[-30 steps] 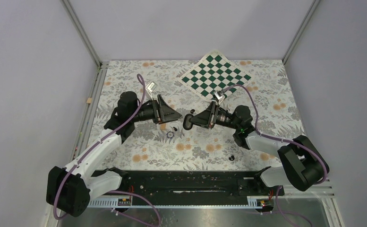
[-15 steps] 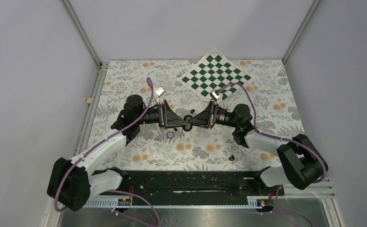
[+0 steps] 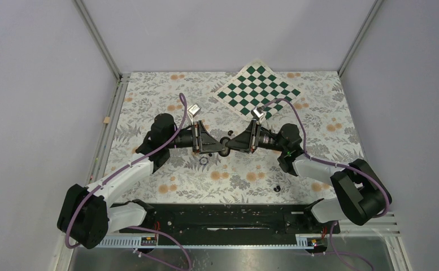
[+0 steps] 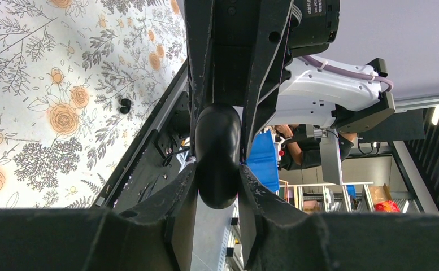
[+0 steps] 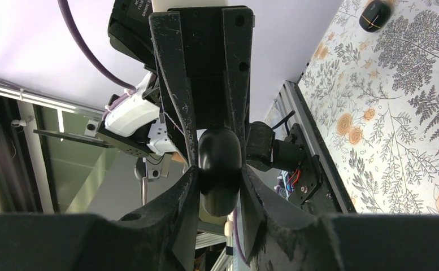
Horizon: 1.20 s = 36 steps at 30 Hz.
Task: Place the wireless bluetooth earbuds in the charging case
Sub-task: Open the charging case.
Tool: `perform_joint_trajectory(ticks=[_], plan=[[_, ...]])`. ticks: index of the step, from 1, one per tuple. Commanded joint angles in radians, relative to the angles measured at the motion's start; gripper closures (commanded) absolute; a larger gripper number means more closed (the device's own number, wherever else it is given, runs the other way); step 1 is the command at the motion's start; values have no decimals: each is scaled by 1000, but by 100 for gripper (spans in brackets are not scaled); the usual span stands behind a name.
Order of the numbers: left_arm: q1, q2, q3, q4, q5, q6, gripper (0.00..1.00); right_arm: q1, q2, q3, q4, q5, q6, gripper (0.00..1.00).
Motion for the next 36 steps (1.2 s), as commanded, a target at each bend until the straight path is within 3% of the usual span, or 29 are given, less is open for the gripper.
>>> perform_joint_trajectory(ticks=[1, 6, 9, 13, 21, 28, 33, 36], plan=[[-5, -21, 24, 61, -6, 4, 85, 0, 24, 38, 77, -63, 2, 100], [-1, -29, 23, 110, 8, -34, 98, -4, 108, 54, 224, -169, 37, 100], [8, -29, 2, 223, 35, -109, 100, -14, 181, 63, 374, -202, 123, 100], [31, -39, -44, 395, 63, -206, 100, -16, 192, 69, 373, -236, 108, 100], [44, -48, -65, 491, 92, -267, 100, -22, 197, 79, 374, -266, 112, 100], [46, -38, -94, 736, 102, -413, 100, -28, 213, 98, 373, -292, 116, 100], [47, -27, -88, 787, 102, -446, 100, -37, 232, 127, 371, -302, 131, 77], [49, -24, -87, 782, 100, -446, 100, -43, 239, 130, 367, -285, 126, 69]])
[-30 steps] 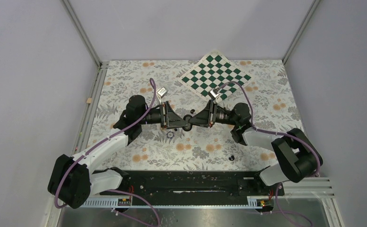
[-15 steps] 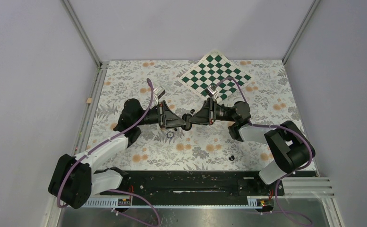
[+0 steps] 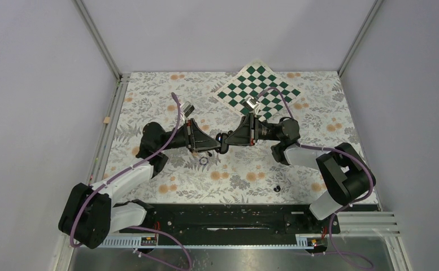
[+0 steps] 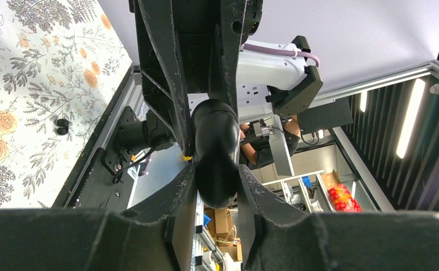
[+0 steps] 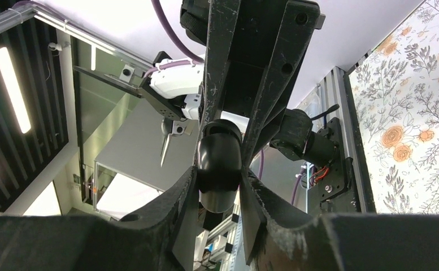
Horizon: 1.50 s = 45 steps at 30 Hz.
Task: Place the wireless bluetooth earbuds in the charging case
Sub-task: Open the charging case, then pass from the right arm to the left, then move the left earbud to the corner of the board.
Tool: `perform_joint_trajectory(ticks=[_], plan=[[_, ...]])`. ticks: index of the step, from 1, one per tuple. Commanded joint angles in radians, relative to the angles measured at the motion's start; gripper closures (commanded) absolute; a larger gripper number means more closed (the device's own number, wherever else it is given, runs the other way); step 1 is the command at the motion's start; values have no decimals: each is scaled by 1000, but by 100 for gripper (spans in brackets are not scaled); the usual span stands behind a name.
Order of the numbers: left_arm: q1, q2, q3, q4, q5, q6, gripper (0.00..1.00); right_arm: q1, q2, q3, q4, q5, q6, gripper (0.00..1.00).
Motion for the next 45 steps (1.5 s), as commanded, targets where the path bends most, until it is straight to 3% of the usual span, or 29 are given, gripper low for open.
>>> perform_joint_trajectory(ticks=[1, 7, 13, 17, 18, 20, 22, 24, 27, 30, 35, 39, 42, 45], plan=[[4, -24, 41, 249, 20, -79, 100, -21, 44, -5, -28, -62, -64, 67], [12, -44, 38, 193, 18, -48, 100, -34, -1, -31, -169, -14, -178, 43], [18, -71, 53, 86, 16, 18, 100, -37, -88, -25, -448, 29, -367, 38], [20, -88, 77, -93, 16, 130, 100, -57, -149, -25, -522, 53, -389, 32], [23, -96, 91, -204, 14, 177, 100, -64, -171, -25, -575, 64, -420, 24], [30, -113, 128, -413, -6, 305, 100, -78, -238, -15, -772, 101, -536, 18], [33, -117, 193, -681, -44, 469, 100, -83, -321, 32, -1150, 205, -745, 11], [38, -112, 241, -850, -82, 578, 100, -82, -397, 117, -1528, 406, -935, 1], [43, -84, 272, -969, -108, 644, 100, -82, -489, 174, -1839, 722, -1029, 1], [41, -44, 275, -1016, -138, 669, 100, -83, -545, 184, -1982, 935, -1007, 0], [41, -6, 270, -1060, -181, 698, 100, -84, -617, 122, -2061, 1060, -901, 1], [40, -14, 267, -1081, -193, 714, 100, -83, -641, 86, -2227, 1206, -816, 9], [40, -17, 267, -1104, -201, 729, 100, -82, -703, 26, -2299, 1221, -760, 18], [39, -16, 268, -1100, -202, 731, 100, -82, -813, -75, -2316, 1189, -673, 34]])
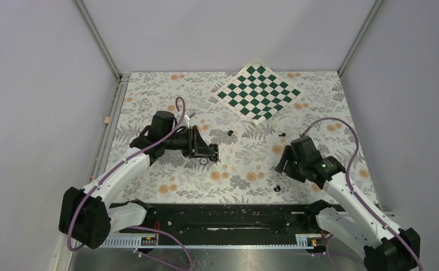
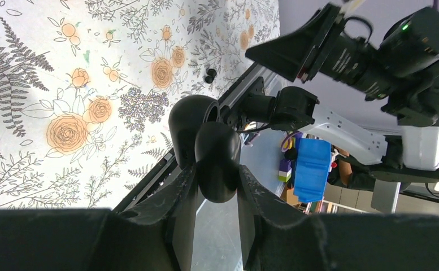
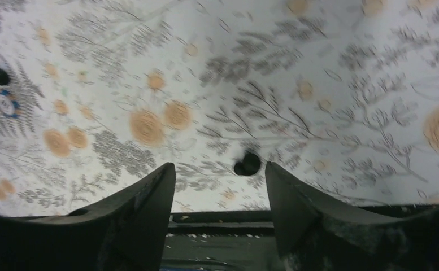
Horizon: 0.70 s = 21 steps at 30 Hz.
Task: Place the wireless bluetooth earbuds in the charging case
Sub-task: Move the left earbud to the corner of the board.
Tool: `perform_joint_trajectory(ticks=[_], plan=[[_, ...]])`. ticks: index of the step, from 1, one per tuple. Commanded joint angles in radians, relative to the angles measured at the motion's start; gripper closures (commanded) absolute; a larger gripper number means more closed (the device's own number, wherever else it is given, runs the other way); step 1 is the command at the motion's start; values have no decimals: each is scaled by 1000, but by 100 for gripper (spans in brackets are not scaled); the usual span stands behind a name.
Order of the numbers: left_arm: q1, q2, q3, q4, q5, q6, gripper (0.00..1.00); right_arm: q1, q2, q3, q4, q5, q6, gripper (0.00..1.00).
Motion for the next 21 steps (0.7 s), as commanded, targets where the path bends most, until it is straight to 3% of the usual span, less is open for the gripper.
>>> perform_joint_trajectory(ticks=[1, 8, 21], plan=[[2, -20, 28, 10, -23, 31, 100, -3, -155, -121, -139, 52, 162, 40], [-20, -8, 27, 72, -11, 3, 100, -2, -233, -311, -55, -56, 285, 47], [-36, 47, 63, 40, 135, 118, 100, 16, -115, -314, 86, -93, 229, 54]])
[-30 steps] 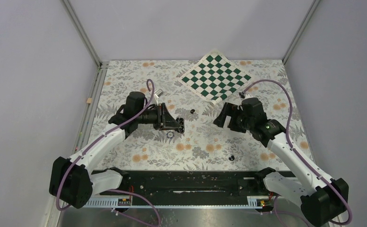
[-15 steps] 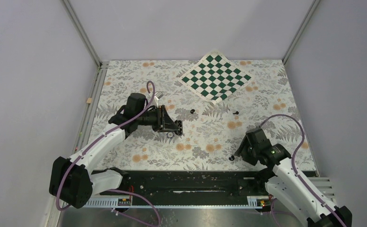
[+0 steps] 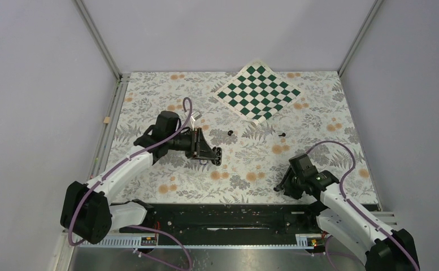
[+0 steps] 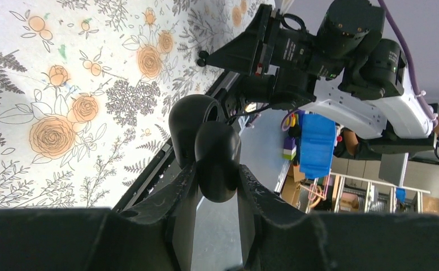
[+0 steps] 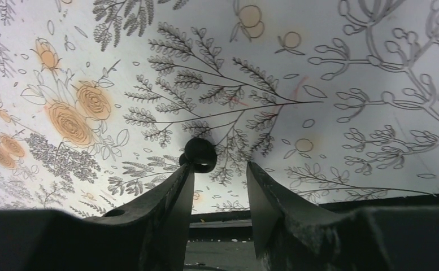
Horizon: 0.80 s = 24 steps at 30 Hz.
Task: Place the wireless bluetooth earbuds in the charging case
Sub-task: Move the left earbud to the corner of the board.
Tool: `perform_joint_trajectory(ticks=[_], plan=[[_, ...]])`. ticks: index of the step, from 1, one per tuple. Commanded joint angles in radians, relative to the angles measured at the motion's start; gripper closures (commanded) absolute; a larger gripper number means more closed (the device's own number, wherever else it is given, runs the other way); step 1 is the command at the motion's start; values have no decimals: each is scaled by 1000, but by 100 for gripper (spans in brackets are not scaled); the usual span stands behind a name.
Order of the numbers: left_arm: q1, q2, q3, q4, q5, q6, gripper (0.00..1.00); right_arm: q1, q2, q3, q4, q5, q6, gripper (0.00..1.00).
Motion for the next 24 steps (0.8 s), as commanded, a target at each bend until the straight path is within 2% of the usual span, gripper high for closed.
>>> perform_joint_trajectory(ticks=[1, 13, 18, 22, 24], plan=[[-2, 20, 63, 25, 87, 57, 100, 15, 29, 9, 72, -30, -9, 54], [-4, 47, 91, 25, 96, 70, 100, 38, 141, 31, 195, -54, 16, 68], [-4, 45, 99, -11, 101, 110, 100, 47, 194, 54, 280, -74, 39, 68], [-3, 41, 107, -39, 110, 140, 100, 73, 261, 111, 298, -64, 35, 64], [-4, 37, 104, -43, 109, 141, 100, 82, 276, 127, 300, -57, 33, 58]])
